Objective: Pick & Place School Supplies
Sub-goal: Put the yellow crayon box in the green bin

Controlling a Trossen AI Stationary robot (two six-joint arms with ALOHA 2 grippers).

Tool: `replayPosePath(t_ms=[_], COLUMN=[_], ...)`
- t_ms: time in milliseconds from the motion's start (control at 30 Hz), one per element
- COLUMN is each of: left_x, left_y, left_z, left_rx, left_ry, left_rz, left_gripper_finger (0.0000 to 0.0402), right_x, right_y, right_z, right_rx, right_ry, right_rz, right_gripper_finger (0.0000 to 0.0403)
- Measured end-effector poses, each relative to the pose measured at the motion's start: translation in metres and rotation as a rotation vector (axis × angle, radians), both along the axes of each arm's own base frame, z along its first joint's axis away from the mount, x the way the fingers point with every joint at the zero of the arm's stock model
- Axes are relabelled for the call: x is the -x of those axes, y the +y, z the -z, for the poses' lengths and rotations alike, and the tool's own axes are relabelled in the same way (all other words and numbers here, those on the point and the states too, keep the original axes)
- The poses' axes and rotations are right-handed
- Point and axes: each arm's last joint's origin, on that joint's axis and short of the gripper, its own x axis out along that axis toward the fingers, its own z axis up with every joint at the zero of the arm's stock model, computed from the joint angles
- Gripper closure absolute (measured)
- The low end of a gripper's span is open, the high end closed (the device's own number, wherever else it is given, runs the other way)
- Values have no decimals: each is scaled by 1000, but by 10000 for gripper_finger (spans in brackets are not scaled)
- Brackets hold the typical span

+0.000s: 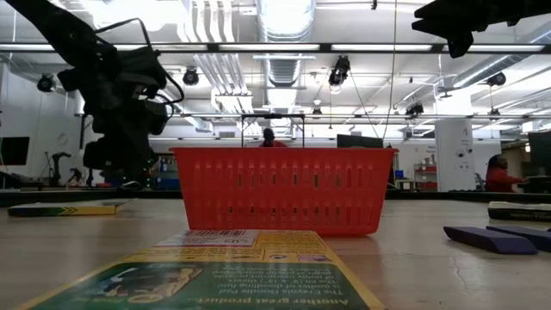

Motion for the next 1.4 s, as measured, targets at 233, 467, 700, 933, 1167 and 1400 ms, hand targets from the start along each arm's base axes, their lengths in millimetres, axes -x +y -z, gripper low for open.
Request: replayPosePath(t_ms=[233,467,700,933,1167,1400], left_x=[-4,-12,-16,-19,-24,-21], left_y=[5,15,19,20,26,26], left_z=[7,29,51,55,46,47], left_rx=[-10,76,159,171,109,100], left_ry=[0,17,52,37,9,11], left_rz=[27,81,123,139,123,122], left_gripper_finger=[234,234,234,234,234,234], right_x=[0,0,0,0,0,0], right_y=[0,0,0,0,0,0], right_z=[0,0,0,0,0,0], right_rx=[0,0,0,0,0,0], right_ry=[0,0,0,0,0,0], right_rz=[0,0,0,0,0,0], right_gripper_finger=[275,275,275,275,275,275])
